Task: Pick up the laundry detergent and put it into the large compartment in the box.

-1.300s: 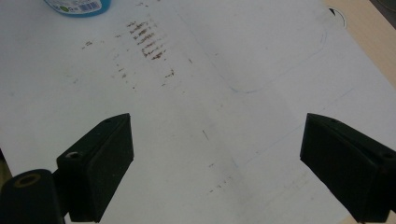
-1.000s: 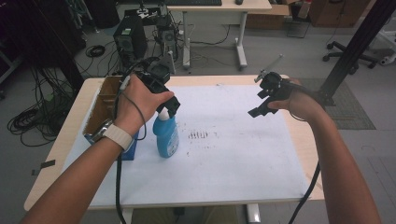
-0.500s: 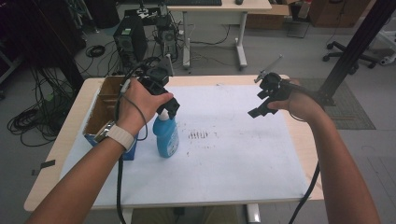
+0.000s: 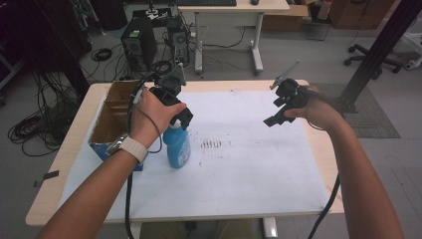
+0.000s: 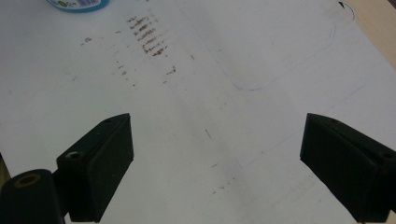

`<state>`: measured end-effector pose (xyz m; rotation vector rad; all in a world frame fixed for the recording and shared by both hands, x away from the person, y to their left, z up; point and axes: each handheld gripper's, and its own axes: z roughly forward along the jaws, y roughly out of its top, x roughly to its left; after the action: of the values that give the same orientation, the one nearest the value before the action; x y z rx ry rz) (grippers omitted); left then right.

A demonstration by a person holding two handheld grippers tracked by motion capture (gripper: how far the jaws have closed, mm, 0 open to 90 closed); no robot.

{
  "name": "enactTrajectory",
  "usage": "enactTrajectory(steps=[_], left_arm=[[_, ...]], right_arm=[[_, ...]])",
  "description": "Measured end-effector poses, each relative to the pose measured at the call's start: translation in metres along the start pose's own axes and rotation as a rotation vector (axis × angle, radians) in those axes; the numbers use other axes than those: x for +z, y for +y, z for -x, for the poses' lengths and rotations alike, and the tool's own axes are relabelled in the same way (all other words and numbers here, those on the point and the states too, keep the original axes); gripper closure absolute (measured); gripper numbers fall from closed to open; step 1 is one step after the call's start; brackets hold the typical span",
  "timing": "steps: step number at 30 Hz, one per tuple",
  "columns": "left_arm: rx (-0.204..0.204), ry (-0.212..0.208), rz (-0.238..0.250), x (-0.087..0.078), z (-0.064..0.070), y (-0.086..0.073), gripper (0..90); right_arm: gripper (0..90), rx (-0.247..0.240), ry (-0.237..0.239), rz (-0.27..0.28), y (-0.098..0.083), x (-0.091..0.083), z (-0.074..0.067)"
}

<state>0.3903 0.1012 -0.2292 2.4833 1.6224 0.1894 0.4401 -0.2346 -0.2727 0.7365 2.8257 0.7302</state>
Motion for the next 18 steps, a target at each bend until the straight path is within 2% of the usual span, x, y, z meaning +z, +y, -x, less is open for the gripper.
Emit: enactTrajectory(steps=[5, 18], left_arm=[[-0.001, -0.015, -0.004, 0.007, 0.002, 0.000, 9.3], [-0.011, -0.012, -0.017, 0.022, 0.000, -0.002, 9.2]], right_arm=[[9.7, -0.001, 0.001, -0.004, 0.000, 0.001, 0.000], [9.7, 0.001, 0.002, -0.005, -0.001, 0.002, 0.000]])
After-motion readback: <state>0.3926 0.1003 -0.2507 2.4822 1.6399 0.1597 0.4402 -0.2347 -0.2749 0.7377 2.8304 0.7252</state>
